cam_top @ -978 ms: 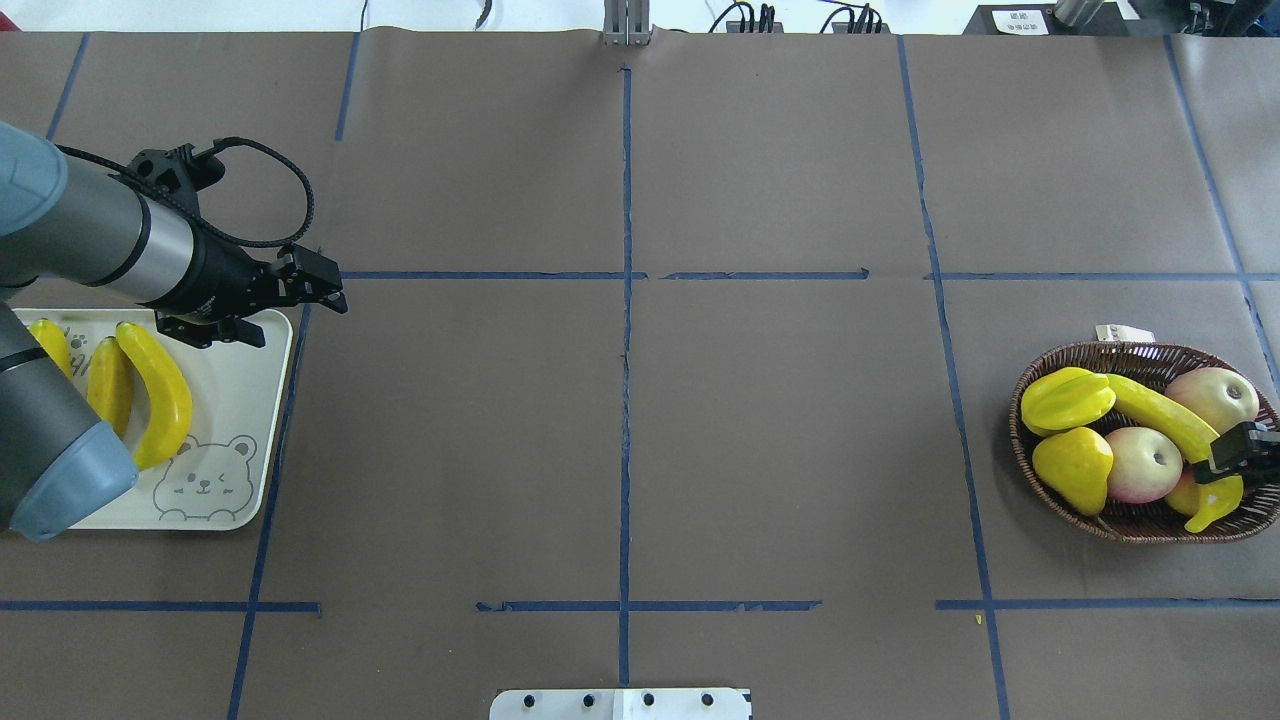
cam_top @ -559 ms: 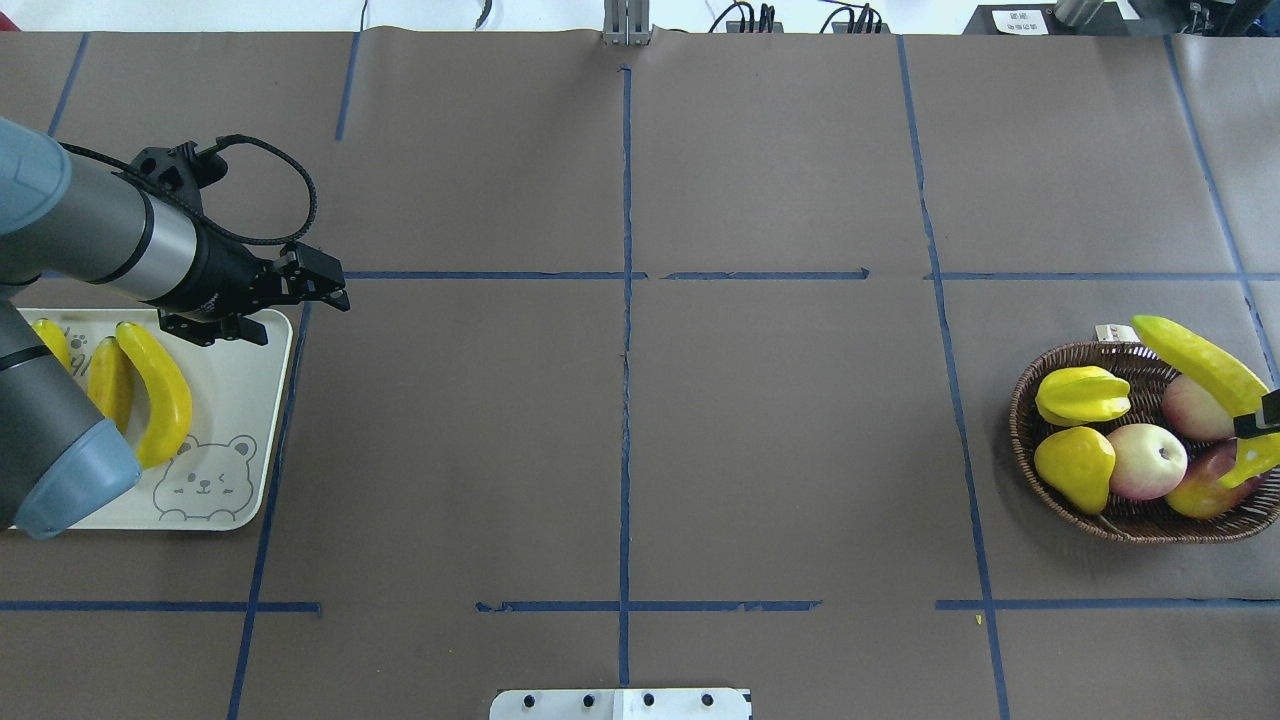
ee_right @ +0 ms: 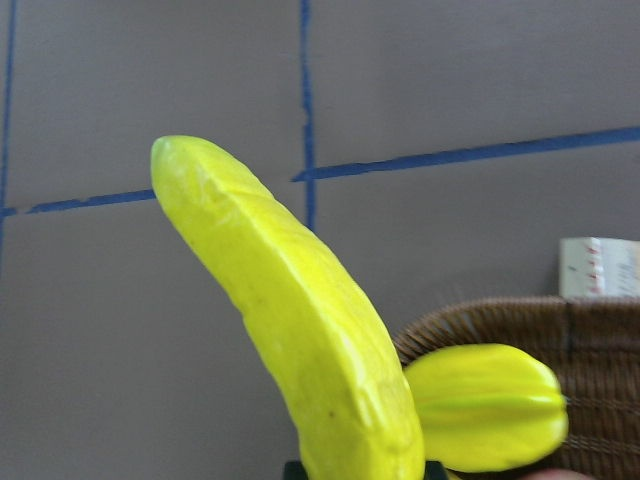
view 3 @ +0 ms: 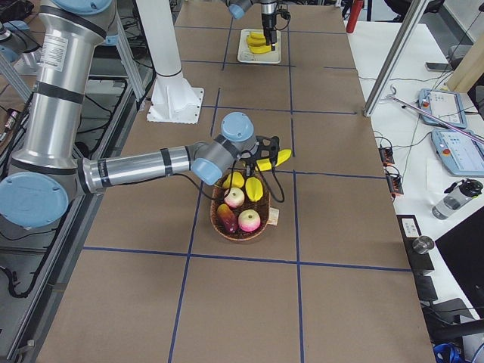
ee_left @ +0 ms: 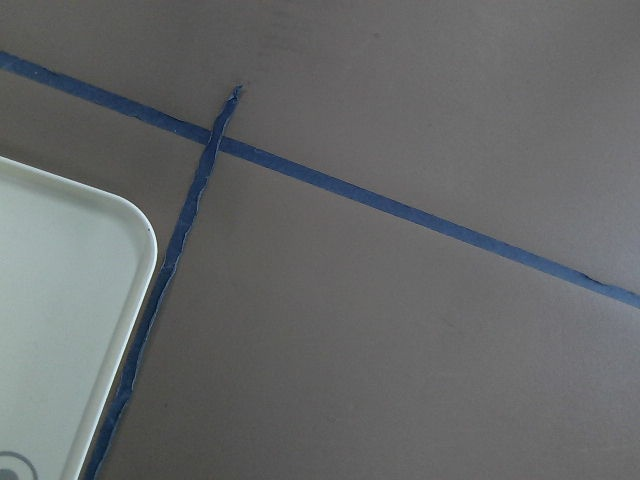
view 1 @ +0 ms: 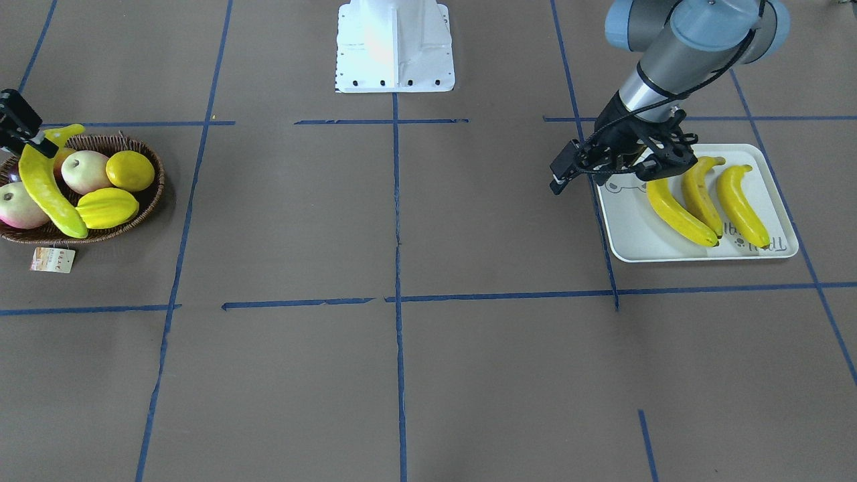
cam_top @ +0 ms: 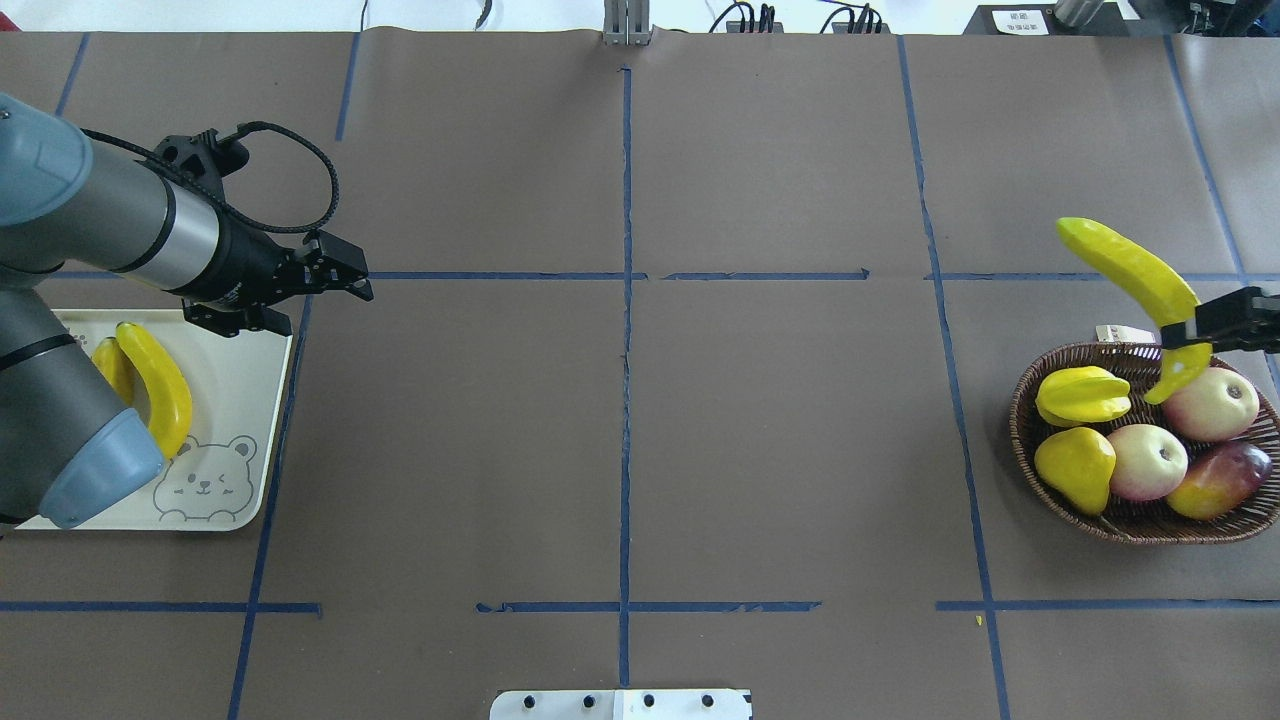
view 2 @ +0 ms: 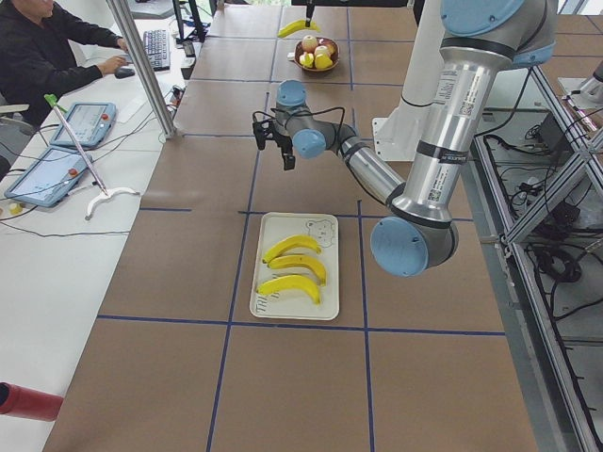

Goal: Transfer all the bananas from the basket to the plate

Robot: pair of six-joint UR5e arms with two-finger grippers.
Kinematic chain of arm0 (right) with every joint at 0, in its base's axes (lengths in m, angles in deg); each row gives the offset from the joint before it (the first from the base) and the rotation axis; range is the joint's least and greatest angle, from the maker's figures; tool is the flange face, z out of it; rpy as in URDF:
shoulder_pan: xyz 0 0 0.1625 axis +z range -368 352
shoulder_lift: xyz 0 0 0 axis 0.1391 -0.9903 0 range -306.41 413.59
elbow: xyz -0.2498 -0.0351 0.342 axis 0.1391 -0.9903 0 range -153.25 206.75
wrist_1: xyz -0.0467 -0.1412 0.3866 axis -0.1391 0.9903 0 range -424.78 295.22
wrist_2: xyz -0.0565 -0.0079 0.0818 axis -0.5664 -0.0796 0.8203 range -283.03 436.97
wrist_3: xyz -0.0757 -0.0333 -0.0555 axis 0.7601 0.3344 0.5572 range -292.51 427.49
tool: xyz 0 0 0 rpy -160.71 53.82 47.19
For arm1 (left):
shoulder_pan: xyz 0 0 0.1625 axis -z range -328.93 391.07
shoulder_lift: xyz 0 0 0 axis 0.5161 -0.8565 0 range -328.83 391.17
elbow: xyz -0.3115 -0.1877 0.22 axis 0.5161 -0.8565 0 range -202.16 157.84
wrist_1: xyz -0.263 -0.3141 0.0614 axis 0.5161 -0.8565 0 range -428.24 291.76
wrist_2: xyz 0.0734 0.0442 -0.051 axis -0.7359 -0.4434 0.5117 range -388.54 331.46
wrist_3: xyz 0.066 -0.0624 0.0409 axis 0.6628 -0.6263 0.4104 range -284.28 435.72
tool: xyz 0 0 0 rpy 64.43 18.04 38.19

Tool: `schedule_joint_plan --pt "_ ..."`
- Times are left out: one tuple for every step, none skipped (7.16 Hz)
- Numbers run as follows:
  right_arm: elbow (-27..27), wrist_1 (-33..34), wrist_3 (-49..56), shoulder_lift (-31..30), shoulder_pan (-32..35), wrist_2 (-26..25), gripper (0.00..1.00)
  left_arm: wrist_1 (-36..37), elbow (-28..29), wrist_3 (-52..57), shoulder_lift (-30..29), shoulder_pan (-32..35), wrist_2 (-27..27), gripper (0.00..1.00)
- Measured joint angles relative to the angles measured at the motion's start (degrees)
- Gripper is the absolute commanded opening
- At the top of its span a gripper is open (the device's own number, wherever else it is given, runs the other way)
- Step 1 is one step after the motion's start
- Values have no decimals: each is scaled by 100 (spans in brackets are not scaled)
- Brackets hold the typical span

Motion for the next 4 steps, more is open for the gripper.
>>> schedule_joint_plan --pt "-16 233 -251 654 -422 -239 0 -23 8 -258 -178 -52 2 100" --pt "-7 572 -733 1320 -974 -755 0 -40 9 -558 -368 -111 4 100" --pt "32 930 -1280 1890 -1610 -1465 0 -56 2 -879 -548 -154 8 100" --pt "128 1459 -1694 2410 -2219 -2210 0 -73 -7 -1190 -707 -195 12 100"
